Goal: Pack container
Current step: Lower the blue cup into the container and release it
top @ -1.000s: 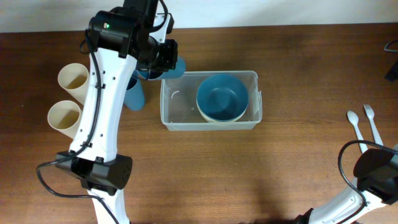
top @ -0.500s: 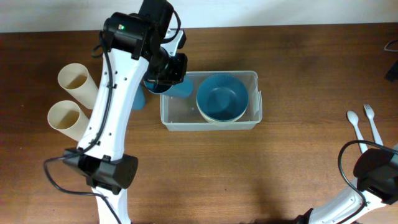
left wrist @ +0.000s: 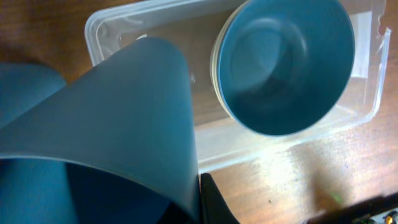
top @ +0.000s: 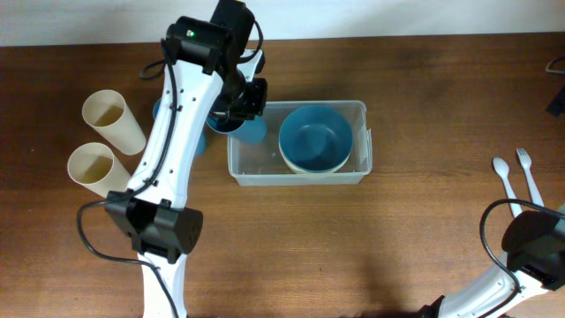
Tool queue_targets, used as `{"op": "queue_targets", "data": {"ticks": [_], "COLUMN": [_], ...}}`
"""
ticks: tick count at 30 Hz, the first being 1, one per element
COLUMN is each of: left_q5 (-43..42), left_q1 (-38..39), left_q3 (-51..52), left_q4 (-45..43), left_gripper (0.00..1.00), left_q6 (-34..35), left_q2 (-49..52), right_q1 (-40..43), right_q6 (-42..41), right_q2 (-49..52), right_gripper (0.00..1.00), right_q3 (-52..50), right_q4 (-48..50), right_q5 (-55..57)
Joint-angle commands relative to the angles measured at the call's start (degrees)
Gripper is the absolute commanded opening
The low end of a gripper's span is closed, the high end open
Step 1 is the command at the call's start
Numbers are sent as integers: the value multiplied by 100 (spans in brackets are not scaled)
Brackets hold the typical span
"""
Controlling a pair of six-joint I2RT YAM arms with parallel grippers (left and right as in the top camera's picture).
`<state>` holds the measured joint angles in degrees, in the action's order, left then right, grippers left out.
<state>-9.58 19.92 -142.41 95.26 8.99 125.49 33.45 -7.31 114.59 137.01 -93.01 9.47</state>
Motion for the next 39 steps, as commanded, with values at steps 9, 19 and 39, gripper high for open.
{"op": "queue_targets", "data": {"ticks": [9,19,39], "left_q5": [85,85,188], "left_q1": [-11,-9,-9], "left_q3": [-44,247,459], "left_q4": [-452,-420,-651], "left_gripper": [2,2,10], "left_q6": [-94,-96,-94], "left_q2": [120,129,494], "right_q1": [0,0,0], "right_q6": [0,0,0], "right_q2": [22,20,22], "right_gripper": [99,99,99], "right_q3": [-24,-24,-24], "right_q4": [2,2,2], "right_q5": [85,85,87]}}
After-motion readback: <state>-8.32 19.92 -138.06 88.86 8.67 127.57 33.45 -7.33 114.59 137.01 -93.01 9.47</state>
